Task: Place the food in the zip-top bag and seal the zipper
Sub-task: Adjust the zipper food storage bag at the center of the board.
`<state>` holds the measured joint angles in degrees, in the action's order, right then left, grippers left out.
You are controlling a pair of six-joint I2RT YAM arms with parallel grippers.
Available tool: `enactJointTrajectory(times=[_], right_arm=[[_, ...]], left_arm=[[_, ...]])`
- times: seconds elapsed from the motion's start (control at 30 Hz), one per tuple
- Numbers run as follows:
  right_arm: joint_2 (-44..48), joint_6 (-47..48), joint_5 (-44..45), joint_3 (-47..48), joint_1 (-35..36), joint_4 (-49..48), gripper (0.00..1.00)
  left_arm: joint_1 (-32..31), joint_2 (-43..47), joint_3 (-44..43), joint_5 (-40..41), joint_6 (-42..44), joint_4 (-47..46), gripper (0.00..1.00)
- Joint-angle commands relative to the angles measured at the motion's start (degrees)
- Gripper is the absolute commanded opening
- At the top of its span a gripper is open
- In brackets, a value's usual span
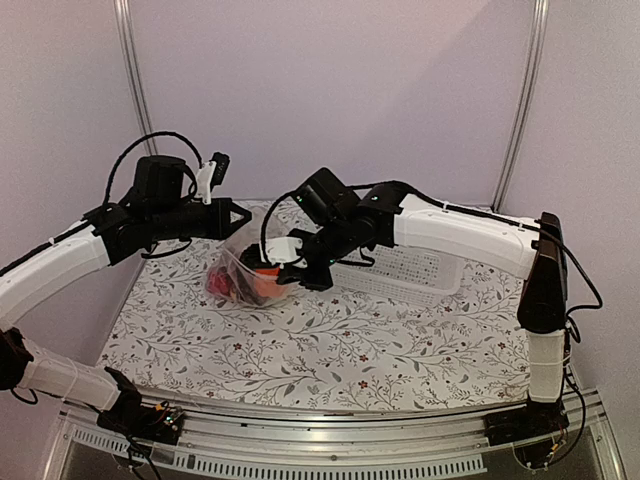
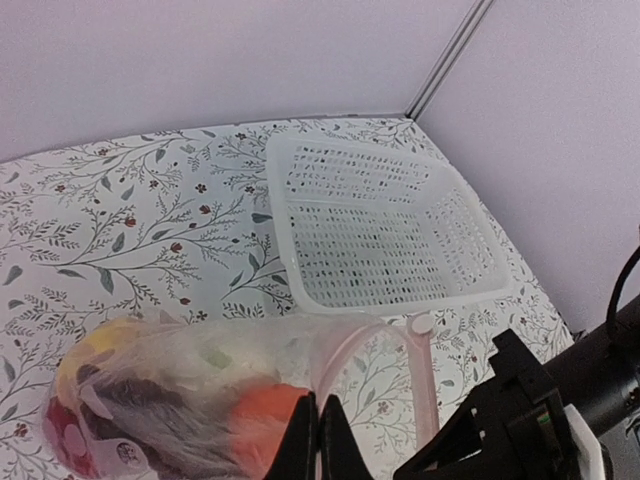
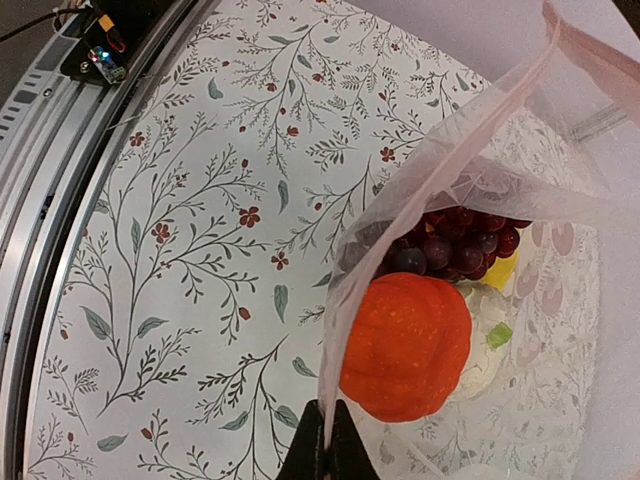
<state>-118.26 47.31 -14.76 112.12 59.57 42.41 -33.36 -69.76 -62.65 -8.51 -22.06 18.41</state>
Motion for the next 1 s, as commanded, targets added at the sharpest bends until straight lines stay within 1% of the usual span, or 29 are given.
enactJointTrajectory(times=[0.0,0.17,0.43,0.77,0.97], right_arm=[[4.8,-1.1,-1.7,1.9,0.3,1.7,0.00],[6.0,-1.9,-2.6,4.6,0.4,4.7,0.00],[8.6,-3.6,-4.6,5.7,0.4,5.7,0.00],[7.9,-4.5,-4.7,3.5,0.4,7.9,0.00],[7.6,-5.5,-3.9,3.5,0.4,7.3,0.11]], left_arm=[[0.6,0.7,-0.6,-0.3,2.2,1.0,0.00],[0.7,0.8,-0.3,-0.4,2.9,0.9,0.00],[0.4,-1.0,-2.7,-5.6,3.0,0.4,0.00],[-1.3,-2.9,-2.8,-7.1,3.3,-1.3,0.00],[-2.3,-4.3,-3.0,-7.3,3.7,-0.7,0.00]])
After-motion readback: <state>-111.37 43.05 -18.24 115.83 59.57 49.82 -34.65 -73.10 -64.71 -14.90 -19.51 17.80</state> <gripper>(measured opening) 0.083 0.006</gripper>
